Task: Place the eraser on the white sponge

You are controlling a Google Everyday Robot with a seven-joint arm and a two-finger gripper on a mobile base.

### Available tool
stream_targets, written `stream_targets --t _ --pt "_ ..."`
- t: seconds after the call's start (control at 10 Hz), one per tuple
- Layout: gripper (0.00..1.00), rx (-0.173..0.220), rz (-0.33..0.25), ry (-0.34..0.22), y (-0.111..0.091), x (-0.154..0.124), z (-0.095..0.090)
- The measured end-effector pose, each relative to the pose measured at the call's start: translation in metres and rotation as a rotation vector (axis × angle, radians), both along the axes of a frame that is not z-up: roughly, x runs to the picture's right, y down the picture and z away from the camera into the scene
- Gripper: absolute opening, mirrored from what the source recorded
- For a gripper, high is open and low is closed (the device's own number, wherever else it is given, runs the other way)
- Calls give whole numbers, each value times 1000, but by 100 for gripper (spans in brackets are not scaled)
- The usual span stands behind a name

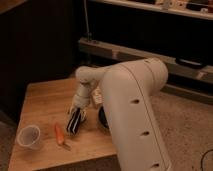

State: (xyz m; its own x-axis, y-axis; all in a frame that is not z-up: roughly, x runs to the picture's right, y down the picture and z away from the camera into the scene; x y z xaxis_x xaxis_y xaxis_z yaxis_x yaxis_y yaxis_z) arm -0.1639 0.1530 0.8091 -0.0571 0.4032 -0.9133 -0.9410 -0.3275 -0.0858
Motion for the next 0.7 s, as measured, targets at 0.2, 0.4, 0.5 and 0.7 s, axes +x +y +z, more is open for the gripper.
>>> stream_targets --t 0.2,0.4,0.5,0.7 --pt "0 7 21 13 0 1 9" --pt "0 20 37 20 -8 -2 16" --pt "0 35 47 24 -18 -6 18" --pt "0 44 57 41 -26 -1 21"
